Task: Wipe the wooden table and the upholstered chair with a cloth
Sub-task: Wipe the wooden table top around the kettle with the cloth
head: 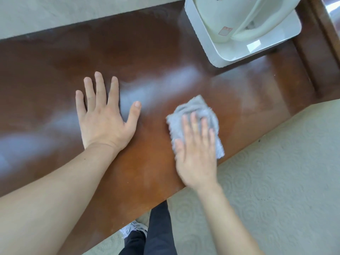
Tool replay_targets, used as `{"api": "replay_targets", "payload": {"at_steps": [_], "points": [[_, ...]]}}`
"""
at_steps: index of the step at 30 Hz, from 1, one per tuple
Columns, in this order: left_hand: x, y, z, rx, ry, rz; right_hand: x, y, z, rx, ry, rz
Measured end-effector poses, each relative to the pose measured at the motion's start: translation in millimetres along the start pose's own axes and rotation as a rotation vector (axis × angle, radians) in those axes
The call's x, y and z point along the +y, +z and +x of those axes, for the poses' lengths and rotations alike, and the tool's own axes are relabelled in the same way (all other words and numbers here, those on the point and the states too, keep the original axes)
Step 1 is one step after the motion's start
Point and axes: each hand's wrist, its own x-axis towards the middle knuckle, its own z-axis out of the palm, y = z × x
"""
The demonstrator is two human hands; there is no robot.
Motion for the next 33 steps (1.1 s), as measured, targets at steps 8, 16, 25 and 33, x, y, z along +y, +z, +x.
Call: {"api": "replay_targets", "payload": {"at_steps": [8,16,25,33], "points": [[-1,1,0,0.023,0.01,-0.023,92,-26,111,0.123,0.523,0.132],[1,-1,0,0.005,0.0,-0.011,-31,5,-16,0.067,0.364,0.101],[0,1,0,0.022,0.005,-0.045,8,-9,61,0.066,-0.045,-0.02],[-3,4,0,0.049,0.021,-0.062,81,-16,56,0.114,0.6,0.093]]}}
